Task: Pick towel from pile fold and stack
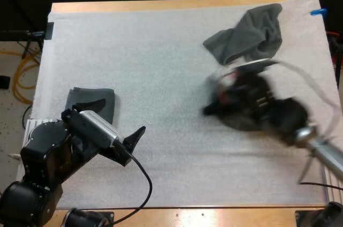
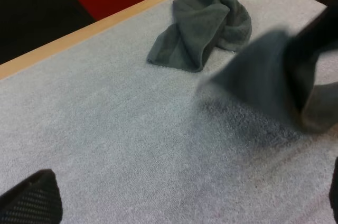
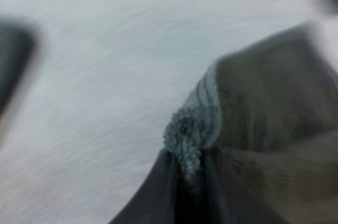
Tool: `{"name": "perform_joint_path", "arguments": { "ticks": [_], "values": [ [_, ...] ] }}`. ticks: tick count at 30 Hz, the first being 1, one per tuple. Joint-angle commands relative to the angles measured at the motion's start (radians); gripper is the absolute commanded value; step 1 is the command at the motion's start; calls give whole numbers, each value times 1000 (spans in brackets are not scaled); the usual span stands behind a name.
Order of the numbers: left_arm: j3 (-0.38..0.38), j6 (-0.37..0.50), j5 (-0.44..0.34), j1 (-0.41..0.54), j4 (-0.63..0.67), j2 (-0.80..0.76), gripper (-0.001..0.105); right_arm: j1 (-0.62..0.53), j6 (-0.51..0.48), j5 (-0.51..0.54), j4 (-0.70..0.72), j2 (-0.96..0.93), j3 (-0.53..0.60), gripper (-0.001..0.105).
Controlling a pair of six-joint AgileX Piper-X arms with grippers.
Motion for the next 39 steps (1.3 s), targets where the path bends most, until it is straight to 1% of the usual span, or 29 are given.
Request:
{"name": "perform_joint_path", "arguments": {
  "ticks": [1, 3, 6, 7, 8, 10, 12, 13, 15, 16, 17, 19, 21, 23, 25, 29, 31, 33, 36, 39],
  "values": [
    [-8, 2, 14, -3, -11, -2, 105, 36, 8, 0, -62, 5, -7, 0],
    [-8, 2, 14, -3, -11, -2, 105, 109, 2, 0, -155, 53, -7, 0],
    [-8, 2, 14, -3, -11, -2, 105, 173, 2, -31, -248, 89, -7, 1],
    [-8, 2, 14, -3, -11, -2, 105, 183, 2, -42, -256, 95, -7, 1],
    [-8, 2, 14, -3, -11, -2, 105, 197, 2, -68, -263, 100, -7, 5],
    [-8, 2, 14, -3, -11, -2, 105, 211, 2, -95, -255, 103, -7, 18],
    [-8, 2, 14, -3, -11, -2, 105, 212, 2, -127, -240, 103, -7, 43],
    [-8, 2, 14, -3, -11, -2, 105, 212, 2, -136, -239, 103, -7, 52],
    [-8, 2, 14, -3, -11, -2, 105, 212, 2, -141, -239, 103, -7, 77],
    [-8, 2, 14, -3, -11, -2, 105, 212, 2, -143, -236, 103, -7, 81],
    [-8, 2, 14, -3, -11, -2, 105, 212, -7, -148, -226, 103, -11, 83],
    [-8, 2, 14, -3, -11, -2, 105, 212, -33, -139, -189, 103, -21, 81],
    [-8, 2, 14, -3, -11, -2, 105, 206, -69, -80, -143, 103, -29, 77],
    [-8, 2, 14, -3, -9, -2, 105, 193, -70, -33, -113, 103, -31, 75],
    [-8, 2, 14, -3, -4, -2, 105, 164, -68, -26, -75, 103, -31, 73],
    [-8, 2, 14, -3, -1, -2, 105, 61, -62, -30, 5, 113, -31, 69],
    [-8, 2, 14, -3, -1, -2, 105, 4, -62, -60, 28, 130, -31, 67],
    [-8, 2, 14, -3, 3, -2, 105, -58, -62, -156, 50, 163, -31, 63],
    [-8, 2, 14, -3, 6, -2, 105, -107, -62, -245, 61, 219, -31, 61],
    [-8, 2, 14, -3, 6, -2, 105, -118, -64, -252, 59, 279, -31, 60]
  ]
}}
